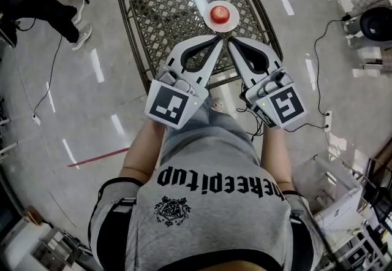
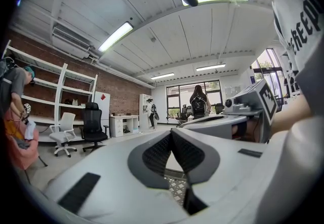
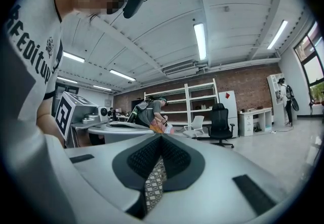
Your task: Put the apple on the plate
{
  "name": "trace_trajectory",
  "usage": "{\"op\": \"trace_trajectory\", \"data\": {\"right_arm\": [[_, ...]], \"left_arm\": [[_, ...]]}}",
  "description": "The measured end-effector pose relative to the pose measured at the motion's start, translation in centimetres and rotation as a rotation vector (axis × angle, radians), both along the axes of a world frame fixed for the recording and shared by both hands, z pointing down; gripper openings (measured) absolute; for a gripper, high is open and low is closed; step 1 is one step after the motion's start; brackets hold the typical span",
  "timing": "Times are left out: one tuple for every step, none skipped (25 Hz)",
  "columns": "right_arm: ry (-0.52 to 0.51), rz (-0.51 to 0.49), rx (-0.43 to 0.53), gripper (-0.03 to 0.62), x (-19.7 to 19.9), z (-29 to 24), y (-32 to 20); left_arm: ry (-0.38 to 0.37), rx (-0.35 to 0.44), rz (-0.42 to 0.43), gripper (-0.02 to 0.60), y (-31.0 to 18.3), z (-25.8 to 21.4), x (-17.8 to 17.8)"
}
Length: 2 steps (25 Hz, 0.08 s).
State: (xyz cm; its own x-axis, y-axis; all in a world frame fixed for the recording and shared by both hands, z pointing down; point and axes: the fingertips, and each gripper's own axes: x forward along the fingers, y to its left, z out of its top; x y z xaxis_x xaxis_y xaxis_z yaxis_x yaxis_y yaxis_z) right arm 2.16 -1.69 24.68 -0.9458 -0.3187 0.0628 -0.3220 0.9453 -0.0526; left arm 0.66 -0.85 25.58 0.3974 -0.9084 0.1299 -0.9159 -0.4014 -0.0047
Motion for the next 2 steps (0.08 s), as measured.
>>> {"op": "trace_trajectory", "data": {"right_arm": [[-0.001,0.000,0.001,0.002,0.16,-0.01,0.21],[-0.002,0.000,0.002,0.002,0.33,-0.01,0.42]], "left_arm": [[-0.001,0.000,-0.001,0.041,0.21,-0.01,0.15],[-0.002,0.001,-0.002,0.041,0.41,-0.01,0.30]]}}
